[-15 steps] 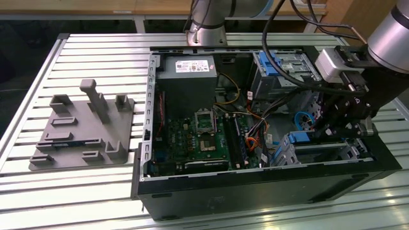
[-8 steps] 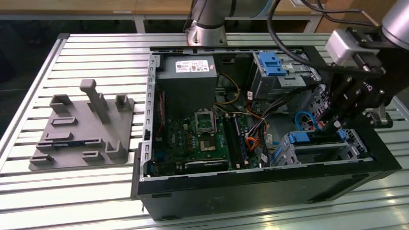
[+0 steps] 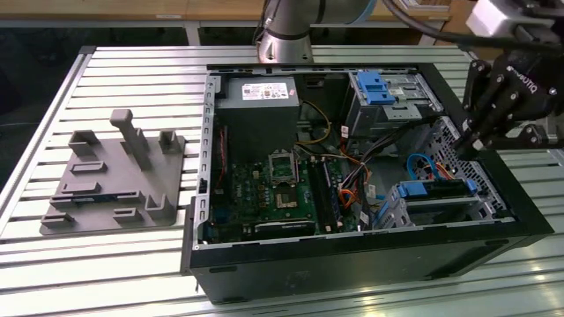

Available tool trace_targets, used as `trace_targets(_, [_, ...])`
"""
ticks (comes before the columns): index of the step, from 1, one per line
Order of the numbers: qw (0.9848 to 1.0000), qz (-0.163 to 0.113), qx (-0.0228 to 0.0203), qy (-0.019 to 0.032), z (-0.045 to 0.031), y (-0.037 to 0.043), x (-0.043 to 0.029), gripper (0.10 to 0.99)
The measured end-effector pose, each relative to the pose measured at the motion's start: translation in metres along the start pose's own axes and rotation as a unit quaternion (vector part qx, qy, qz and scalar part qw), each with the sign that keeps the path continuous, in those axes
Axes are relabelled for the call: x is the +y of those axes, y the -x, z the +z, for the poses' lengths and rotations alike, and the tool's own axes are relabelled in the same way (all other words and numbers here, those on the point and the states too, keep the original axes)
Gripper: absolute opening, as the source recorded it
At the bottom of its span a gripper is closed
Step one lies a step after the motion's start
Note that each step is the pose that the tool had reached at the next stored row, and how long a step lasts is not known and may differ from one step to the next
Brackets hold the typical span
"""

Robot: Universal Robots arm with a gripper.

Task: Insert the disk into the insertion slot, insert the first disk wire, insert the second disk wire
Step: 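Insert the second disk wire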

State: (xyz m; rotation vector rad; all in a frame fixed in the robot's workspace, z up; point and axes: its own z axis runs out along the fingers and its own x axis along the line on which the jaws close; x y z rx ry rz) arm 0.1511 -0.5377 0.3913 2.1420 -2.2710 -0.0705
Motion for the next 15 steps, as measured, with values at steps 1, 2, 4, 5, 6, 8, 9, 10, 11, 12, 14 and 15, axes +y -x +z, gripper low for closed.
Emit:
trace_targets(1, [1.0000,0.000,0.0002,0.0000,-0.0045,0.0012,0.0003,0.212])
trace_targets(2, [1.0000,0.000,0.0003,0.0000,-0.0089,0.0024,0.0005,0.153])
trace_targets(4, [1.0000,0.000,0.0006,-0.0001,-0.0179,0.0049,0.0011,0.102])
trace_targets(5, [1.0000,0.000,0.0008,-0.0001,-0.0225,0.0061,0.0013,0.102])
trace_targets(6, [1.0000,0.001,0.0008,0.0000,-0.0269,0.0070,0.0016,0.102])
trace_targets(8, [1.0000,0.001,0.0020,-0.0001,-0.0305,0.0084,0.0019,0.102])
trace_targets(9, [1.0000,0.001,0.0021,-0.0002,-0.0306,0.0083,0.0018,0.102])
trace_targets(10, [1.0000,0.001,0.0022,-0.0001,-0.0306,0.0083,0.0018,0.102])
trace_targets(11, [1.0000,0.001,0.0022,-0.0001,-0.0306,0.0083,0.0018,0.102])
trace_targets(12, [1.0000,0.001,0.0024,-0.0002,-0.0307,0.0083,0.0018,0.102])
trace_targets(14, [1.0000,0.001,0.0025,-0.0001,-0.0307,0.0083,0.0018,0.102])
trace_targets(15, [1.0000,0.001,0.0025,-0.0002,-0.0307,0.0083,0.0018,0.102])
